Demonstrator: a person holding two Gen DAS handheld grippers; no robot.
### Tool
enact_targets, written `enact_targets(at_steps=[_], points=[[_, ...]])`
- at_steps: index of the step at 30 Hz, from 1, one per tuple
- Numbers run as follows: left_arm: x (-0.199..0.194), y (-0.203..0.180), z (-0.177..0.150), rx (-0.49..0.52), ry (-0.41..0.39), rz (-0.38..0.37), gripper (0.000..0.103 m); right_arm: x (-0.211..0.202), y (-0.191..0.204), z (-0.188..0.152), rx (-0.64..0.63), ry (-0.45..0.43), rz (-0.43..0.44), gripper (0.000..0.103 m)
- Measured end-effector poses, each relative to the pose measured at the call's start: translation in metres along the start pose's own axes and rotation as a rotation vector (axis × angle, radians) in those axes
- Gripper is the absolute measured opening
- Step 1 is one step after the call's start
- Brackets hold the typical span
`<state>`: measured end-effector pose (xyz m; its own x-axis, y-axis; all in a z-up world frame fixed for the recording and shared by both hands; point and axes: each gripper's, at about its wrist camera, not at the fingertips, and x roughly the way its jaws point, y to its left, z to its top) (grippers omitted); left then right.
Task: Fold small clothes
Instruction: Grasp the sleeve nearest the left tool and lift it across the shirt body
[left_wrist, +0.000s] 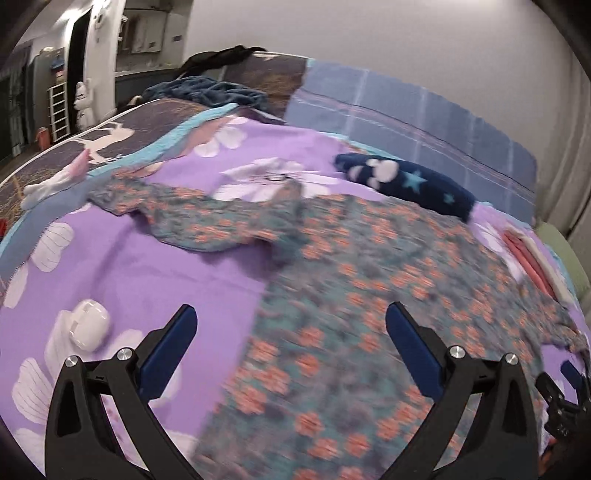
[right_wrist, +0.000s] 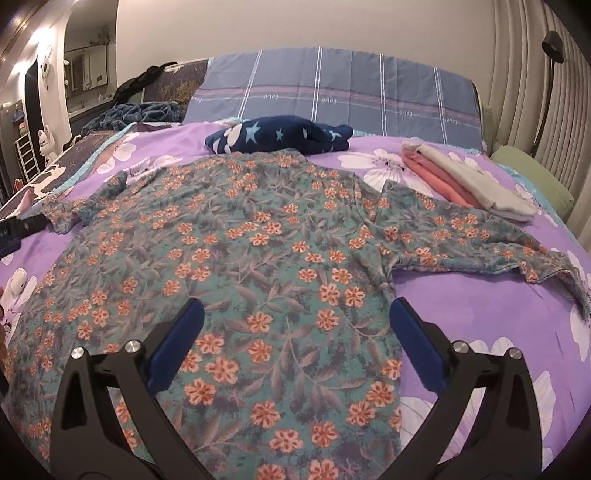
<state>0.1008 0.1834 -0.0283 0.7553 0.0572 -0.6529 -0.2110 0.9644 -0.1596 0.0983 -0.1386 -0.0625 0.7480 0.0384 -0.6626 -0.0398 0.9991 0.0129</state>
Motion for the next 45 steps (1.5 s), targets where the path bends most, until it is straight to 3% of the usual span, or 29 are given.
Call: enact_targets(at_steps=[5, 8, 10, 13, 15, 17, 21, 29, 30, 32, 34, 37, 39, 45], points=[[0.012, 0.016, 0.014, -0.012, -0.013, 0.015, 0.102, 0.017, -0.008, 0.008, 0.047, 0.033, 0.002, 0.101], [0.024, 0.030, 0.027, -0.050, -0.008, -0.017, 0.102, 0.026, -0.009, 0.014, 0.046, 0.049, -0.007, 0.101], [0.035, 0.049, 0.041, -0.096, -0.022, 0.001, 0.100, 0.029, -0.009, 0.017, 0.037, 0.048, -0.016, 0.101], [0.057, 0.085, 0.059, -0.180, 0.007, 0.026, 0.075, 0.032, -0.008, 0.019, 0.019, 0.047, -0.019, 0.101], [0.081, 0.130, 0.068, -0.337, 0.073, -0.001, 0.049, 0.036, -0.007, 0.020, 0.008, 0.052, -0.021, 0.101], [0.099, 0.169, 0.070, -0.492, 0.118, -0.033, 0.040, 0.040, -0.008, 0.020, 0.005, 0.060, -0.020, 0.101], [0.122, 0.224, 0.073, -0.671, 0.122, -0.006, 0.039, 0.049, -0.011, 0.024, 0.019, 0.075, -0.022, 0.101], [0.161, 0.268, 0.095, -0.799, 0.072, 0.094, 0.036, 0.054, -0.011, 0.027, 0.025, 0.077, -0.023, 0.101], [0.162, 0.268, 0.099, -0.792, 0.062, 0.118, 0.021, 0.054, -0.012, 0.027, 0.026, 0.078, -0.024, 0.101], [0.165, 0.266, 0.109, -0.747, 0.052, 0.181, 0.002, 0.054, -0.013, 0.028, 0.028, 0.076, -0.029, 0.101], [0.157, 0.259, 0.118, -0.724, 0.019, 0.231, 0.002, 0.055, -0.016, 0.029, 0.032, 0.071, -0.033, 0.101], [0.131, 0.213, 0.144, -0.552, -0.081, 0.224, 0.002, 0.057, -0.020, 0.029, 0.051, 0.069, -0.030, 0.101], [0.108, 0.162, 0.162, -0.397, -0.140, 0.164, 0.002, 0.058, -0.021, 0.029, 0.067, 0.076, -0.014, 0.101], [0.049, 0.003, 0.172, -0.083, -0.190, -0.202, 0.002, 0.052, -0.022, 0.028, 0.071, 0.062, 0.009, 0.101]])
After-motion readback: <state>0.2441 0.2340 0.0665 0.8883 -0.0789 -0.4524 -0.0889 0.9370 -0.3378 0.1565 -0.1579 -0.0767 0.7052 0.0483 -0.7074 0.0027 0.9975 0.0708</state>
